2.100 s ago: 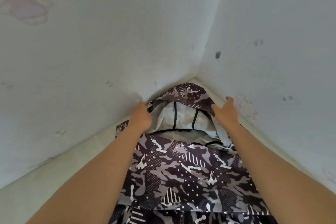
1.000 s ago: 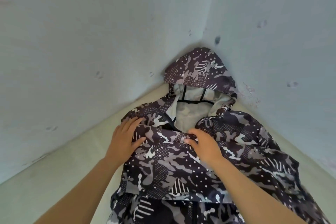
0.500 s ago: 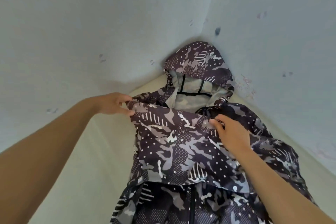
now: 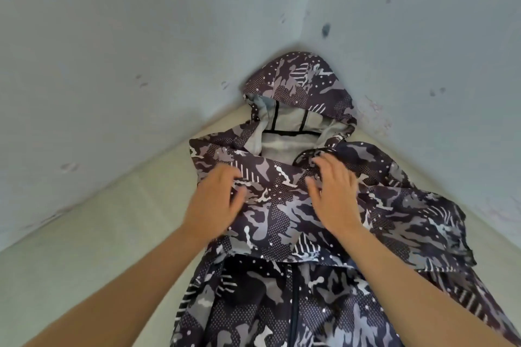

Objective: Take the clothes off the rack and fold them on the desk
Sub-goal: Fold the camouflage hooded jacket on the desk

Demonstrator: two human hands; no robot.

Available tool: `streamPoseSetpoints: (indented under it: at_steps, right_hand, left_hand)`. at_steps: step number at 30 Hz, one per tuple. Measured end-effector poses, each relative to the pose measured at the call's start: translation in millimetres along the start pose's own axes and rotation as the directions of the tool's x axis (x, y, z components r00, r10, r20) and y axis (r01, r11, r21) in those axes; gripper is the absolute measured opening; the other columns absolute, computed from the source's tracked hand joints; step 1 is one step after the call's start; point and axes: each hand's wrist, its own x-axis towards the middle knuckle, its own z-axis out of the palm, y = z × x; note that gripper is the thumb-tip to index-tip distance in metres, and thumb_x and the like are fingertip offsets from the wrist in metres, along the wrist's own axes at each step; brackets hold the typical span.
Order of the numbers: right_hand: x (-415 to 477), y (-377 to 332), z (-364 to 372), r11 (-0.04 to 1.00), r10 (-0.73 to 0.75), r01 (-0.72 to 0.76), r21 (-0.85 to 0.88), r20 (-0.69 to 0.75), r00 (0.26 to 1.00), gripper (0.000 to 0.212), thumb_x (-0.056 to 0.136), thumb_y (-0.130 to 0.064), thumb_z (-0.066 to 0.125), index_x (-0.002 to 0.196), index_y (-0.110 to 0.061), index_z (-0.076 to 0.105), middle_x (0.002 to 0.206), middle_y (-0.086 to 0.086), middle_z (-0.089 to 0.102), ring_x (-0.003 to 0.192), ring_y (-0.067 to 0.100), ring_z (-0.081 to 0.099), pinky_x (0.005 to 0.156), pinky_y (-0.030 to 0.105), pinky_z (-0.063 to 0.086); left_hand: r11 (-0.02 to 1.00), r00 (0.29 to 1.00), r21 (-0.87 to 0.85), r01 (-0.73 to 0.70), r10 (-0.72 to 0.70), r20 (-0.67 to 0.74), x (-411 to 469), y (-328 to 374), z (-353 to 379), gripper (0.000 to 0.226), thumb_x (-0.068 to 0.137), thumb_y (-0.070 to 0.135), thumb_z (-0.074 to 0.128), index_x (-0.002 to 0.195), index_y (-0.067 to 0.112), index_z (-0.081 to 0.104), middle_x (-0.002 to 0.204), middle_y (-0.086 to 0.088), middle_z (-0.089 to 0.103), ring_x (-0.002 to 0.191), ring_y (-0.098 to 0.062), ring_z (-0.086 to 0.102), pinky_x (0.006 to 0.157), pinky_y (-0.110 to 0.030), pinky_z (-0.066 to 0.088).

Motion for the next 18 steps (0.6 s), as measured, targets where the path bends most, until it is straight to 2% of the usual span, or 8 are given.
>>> streamPoseSetpoints:
  at_steps: [2,4,9,11,13,14,16,18]
  right_hand:
    - [-22.8,-2.6,6.8,0.965,-0.250,0.260,-0.031,0.186,0.950,0.047,0.103,-0.045,0.033,0.148,-0.037,0.026,0.160,-0.004,0.014,0.148,0.019,0.013,0.117,0.042,0.009]
    - [-43.3,9.3,14.9,0.923,-0.325,0.377,-0.071,0.380,0.866,0.049,0.103,-0.054,0.019,0.149,-0.049,0.003,0.162,-0.007,-0.008,0.149,0.020,-0.008,0.120,0.042,0.001]
    - [-55.4,48.3,1.8,0.967,0.039,0.063,-0.245,0.388,0.921,0.059,0.094,-0.062,-0.003,0.148,-0.044,-0.016,0.159,-0.007,-0.021,0.147,0.016,-0.017,0.120,0.038,-0.006]
    - [-60.0,36.0,-8.5,0.984,0.137,-0.082,-0.156,0.381,0.914,0.059,0.099,-0.055,0.009,0.154,-0.035,0.000,0.161,-0.005,-0.011,0.148,0.015,-0.011,0.121,0.039,0.000]
    - [-74.0,4.5,-20.8,0.938,0.254,-0.310,0.157,0.299,0.920,0.054,0.101,-0.043,0.033,0.152,-0.026,0.024,0.161,-0.006,0.012,0.147,0.012,0.011,0.120,0.037,0.015]
    - [-84.4,-12.4,-26.4,0.820,0.369,-0.451,0.353,0.275,0.888,0.048,0.100,-0.040,0.041,0.146,-0.027,0.033,0.155,-0.009,0.026,0.140,0.011,0.027,0.115,0.034,0.025]
    - [-109.3,-28.1,-38.7,0.398,0.615,-0.625,0.672,0.311,0.725,0.036,0.097,-0.033,0.052,0.132,-0.033,0.043,0.141,-0.010,0.040,0.118,0.012,0.044,0.096,0.029,0.038]
    - [-129.9,-15.3,-43.9,0.121,0.804,-0.653,0.748,0.312,0.506,0.038,0.095,-0.022,0.058,0.131,-0.023,0.047,0.136,0.000,0.042,0.113,0.015,0.048,0.088,0.028,0.041]
  left_hand:
    - [0.980,0.956,0.164,-0.112,0.061,0.289,-34.9,0.1,17.7,0.062,0.093,0.067,0.031,0.146,0.034,0.029,0.158,0.002,0.021,0.145,-0.025,0.022,0.115,-0.056,0.021]
    - [0.939,0.926,0.322,-0.121,-0.010,0.377,-55.8,-15.1,28.8,0.082,0.081,0.087,0.017,0.150,0.046,0.001,0.161,0.004,-0.011,0.147,-0.031,-0.009,0.113,-0.067,0.000]
    - [0.896,0.883,0.436,0.086,-0.271,0.383,-63.1,-23.4,30.7,0.097,0.064,0.095,-0.004,0.139,0.042,-0.035,0.147,0.003,-0.044,0.137,-0.039,-0.034,0.107,-0.061,-0.020]
    - [0.890,0.894,0.440,0.117,-0.287,0.344,-62.6,-13.0,35.2,0.097,0.068,0.089,-0.014,0.146,0.033,-0.026,0.153,-0.002,-0.033,0.140,-0.033,-0.032,0.112,-0.056,-0.020]
    - [0.902,0.922,0.429,0.041,-0.199,0.331,-60.4,6.8,41.8,0.089,0.084,0.078,-0.006,0.154,0.023,0.001,0.161,-0.005,-0.005,0.148,-0.029,-0.010,0.116,-0.052,-0.007]
    - [0.917,0.923,0.398,-0.013,-0.142,0.357,-59.5,17.2,47.5,0.081,0.091,0.073,0.002,0.154,0.023,0.012,0.160,-0.005,0.006,0.148,-0.030,0.006,0.116,-0.051,0.001]
    - [0.932,0.916,0.345,-0.109,-0.041,0.399,-55.6,40.8,64.0,0.071,0.095,0.068,0.008,0.154,0.030,0.015,0.159,-0.002,0.013,0.146,-0.031,0.021,0.114,-0.049,0.007]
    - [0.941,0.918,0.319,-0.115,-0.022,0.397,-52.9,55.0,76.5,0.068,0.094,0.070,0.007,0.153,0.036,0.007,0.161,0.001,0.008,0.146,-0.031,0.016,0.113,-0.053,0.006]
